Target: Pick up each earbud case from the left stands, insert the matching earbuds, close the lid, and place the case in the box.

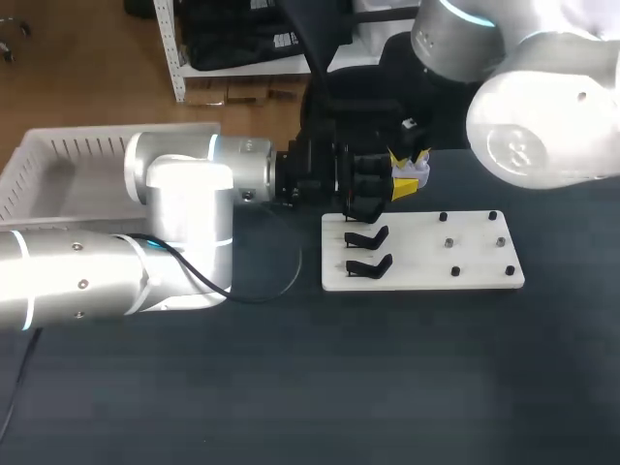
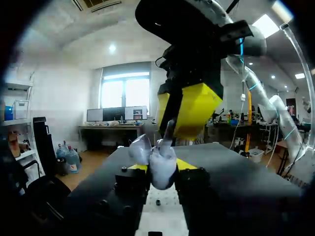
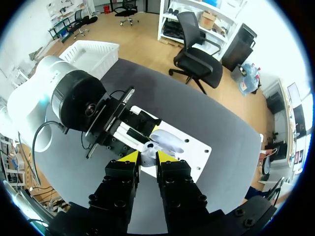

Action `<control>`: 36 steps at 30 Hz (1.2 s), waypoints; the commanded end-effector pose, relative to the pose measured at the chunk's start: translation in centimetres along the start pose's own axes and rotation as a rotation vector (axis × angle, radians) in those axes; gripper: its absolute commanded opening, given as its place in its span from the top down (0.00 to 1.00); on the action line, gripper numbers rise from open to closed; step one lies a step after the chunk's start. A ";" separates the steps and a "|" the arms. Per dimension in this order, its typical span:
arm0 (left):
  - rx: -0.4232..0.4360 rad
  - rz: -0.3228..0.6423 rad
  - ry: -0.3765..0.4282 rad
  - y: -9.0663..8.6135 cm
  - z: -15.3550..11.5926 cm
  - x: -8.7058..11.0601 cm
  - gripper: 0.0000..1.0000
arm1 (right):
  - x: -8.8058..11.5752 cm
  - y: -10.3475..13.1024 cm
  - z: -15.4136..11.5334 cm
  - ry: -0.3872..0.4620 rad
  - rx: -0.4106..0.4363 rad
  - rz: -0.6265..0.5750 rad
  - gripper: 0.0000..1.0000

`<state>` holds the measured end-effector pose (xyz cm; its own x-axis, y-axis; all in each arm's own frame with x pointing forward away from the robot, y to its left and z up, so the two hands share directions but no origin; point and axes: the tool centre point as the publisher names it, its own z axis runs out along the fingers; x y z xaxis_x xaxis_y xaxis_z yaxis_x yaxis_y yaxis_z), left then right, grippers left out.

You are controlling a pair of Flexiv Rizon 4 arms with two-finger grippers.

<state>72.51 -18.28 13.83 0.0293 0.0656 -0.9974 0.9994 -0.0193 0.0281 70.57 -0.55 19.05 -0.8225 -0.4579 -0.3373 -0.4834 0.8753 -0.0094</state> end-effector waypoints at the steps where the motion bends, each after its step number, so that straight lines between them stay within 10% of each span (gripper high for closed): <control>1: -0.008 0.004 -0.005 -0.2 0.0 0.1 1.00 | 0.1 -0.1 0.1 -0.005 0.002 0.004 1.00; 36: -0.008 0.004 -0.005 -0.2 0.0 0.1 1.00 | -0.4 0.0 1.3 0.015 0.003 -0.001 1.00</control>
<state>72.52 -18.24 13.74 0.0289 0.0665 -0.9974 0.9994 -0.0188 0.0277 71.07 -0.41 18.14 -0.8246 -0.4605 -0.3286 -0.4848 0.8746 -0.0091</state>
